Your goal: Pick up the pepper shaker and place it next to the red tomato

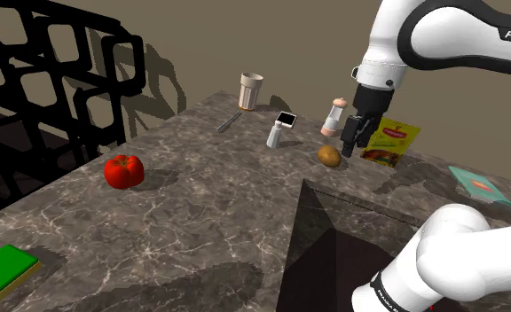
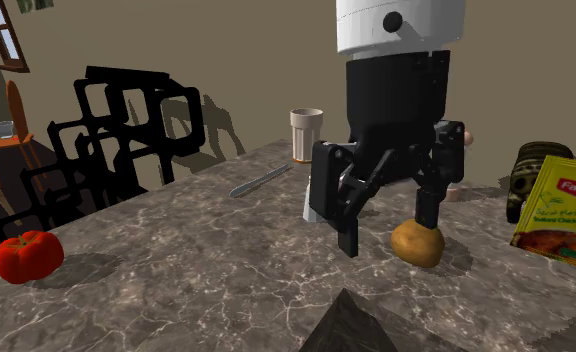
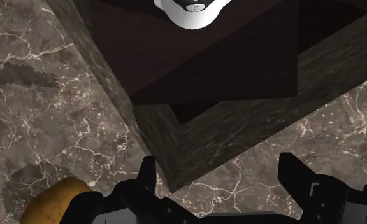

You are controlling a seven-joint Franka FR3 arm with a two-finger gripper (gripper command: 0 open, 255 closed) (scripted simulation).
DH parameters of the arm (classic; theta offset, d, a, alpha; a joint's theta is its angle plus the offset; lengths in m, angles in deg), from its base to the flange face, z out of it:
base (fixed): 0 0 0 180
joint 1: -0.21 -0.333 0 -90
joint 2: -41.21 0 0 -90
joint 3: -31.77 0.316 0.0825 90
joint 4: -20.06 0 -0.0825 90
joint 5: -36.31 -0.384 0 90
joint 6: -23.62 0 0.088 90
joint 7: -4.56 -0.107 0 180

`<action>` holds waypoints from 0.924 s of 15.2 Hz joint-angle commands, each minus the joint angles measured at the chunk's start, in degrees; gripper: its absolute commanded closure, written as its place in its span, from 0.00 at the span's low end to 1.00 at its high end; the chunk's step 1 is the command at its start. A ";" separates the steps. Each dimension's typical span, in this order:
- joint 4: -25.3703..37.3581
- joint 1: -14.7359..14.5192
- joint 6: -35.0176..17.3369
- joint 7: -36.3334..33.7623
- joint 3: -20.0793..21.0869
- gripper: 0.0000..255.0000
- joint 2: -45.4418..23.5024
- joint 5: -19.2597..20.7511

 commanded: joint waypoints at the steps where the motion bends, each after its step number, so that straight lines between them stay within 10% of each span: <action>1: 0.00 0.00 0.00 0.00 0.00 0.00 0.00 0.00; 14: 8.29 0.57 -20.80 10.84 -7.86 0.00 -22.95 1.46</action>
